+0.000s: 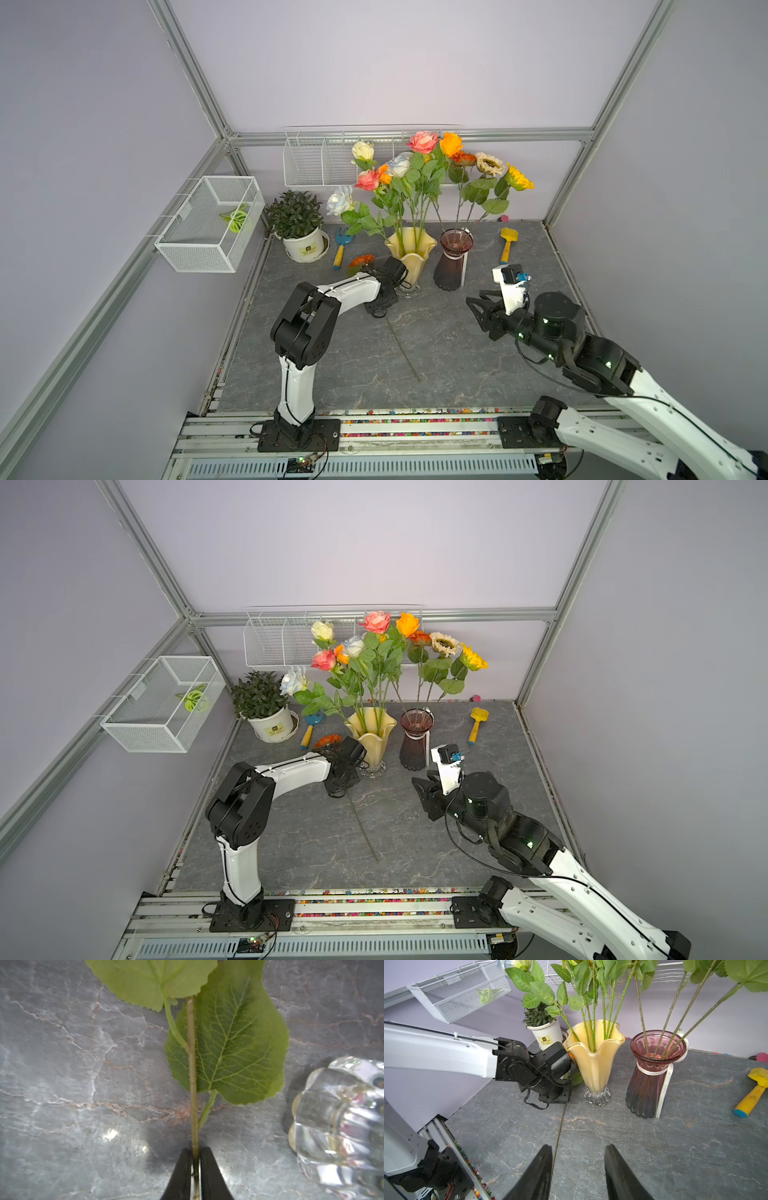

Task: Arrange the flowers in different vases according to their variety
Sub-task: Pick up the flower at the center of the board.

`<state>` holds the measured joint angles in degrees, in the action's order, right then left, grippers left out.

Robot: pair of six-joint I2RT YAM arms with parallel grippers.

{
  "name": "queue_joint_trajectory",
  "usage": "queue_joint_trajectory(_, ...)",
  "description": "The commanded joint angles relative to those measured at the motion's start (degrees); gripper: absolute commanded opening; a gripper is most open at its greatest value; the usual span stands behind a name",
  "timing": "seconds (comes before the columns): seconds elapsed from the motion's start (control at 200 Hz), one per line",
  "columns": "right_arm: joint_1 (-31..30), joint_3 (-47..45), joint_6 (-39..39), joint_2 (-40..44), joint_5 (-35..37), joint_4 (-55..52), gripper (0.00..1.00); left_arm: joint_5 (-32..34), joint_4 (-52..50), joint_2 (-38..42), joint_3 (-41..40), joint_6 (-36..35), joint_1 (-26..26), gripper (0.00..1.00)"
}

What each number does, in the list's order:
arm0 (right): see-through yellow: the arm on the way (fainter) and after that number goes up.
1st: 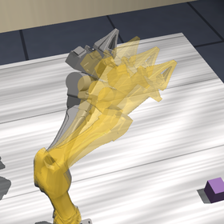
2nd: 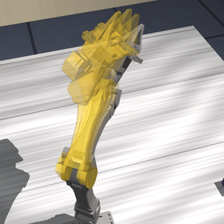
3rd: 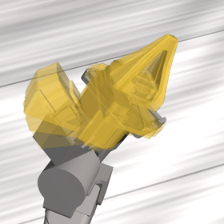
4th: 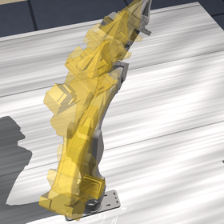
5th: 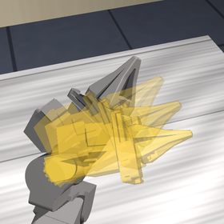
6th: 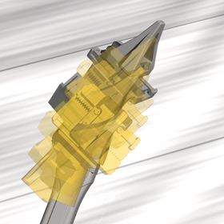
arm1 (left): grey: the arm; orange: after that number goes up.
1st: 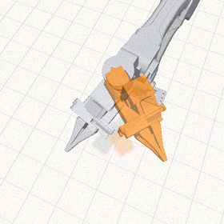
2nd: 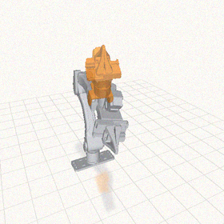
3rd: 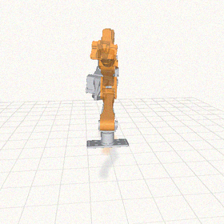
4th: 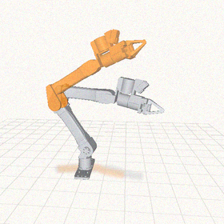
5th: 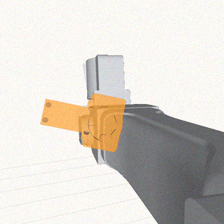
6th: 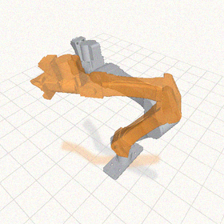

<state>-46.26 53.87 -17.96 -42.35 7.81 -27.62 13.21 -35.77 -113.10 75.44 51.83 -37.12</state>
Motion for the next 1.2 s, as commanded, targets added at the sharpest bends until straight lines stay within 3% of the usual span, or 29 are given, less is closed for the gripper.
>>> queue_joint_trajectory(0.0, -0.5, 0.04, 0.64, 0.12, -2.01, -0.69, 0.47, -1.08, -2.47, -0.07, 0.62, 0.7, 0.39, 0.11)
queue_joint_trajectory(0.08, -0.4, 0.09, 0.64, -0.19, -2.27, -0.45, 0.47, -1.11, -2.46, 0.42, -0.31, 1.16, 0.39, 0.0)
queue_joint_trajectory(0.68, -0.5, 0.22, -0.28, -1.41, -3.42, 0.36, 0.47, -0.5, -1.63, 8.9, -9.74, 5.63, -0.39, 0.0)
queue_joint_trajectory(0.95, -0.72, 0.36, -0.92, -1.8, -3.59, 0.65, 0.47, 0.8, -3.15, 21.12, -18.29, 10.24, -3.02, 0.0)
queue_joint_trajectory(1.195, -1.45, 0.52, -1.53, -2.04, -3.52, 0.67, 0.47, 3.88, -8.86, 36.91, -24.08, 18.35, -6.98, 0.0)
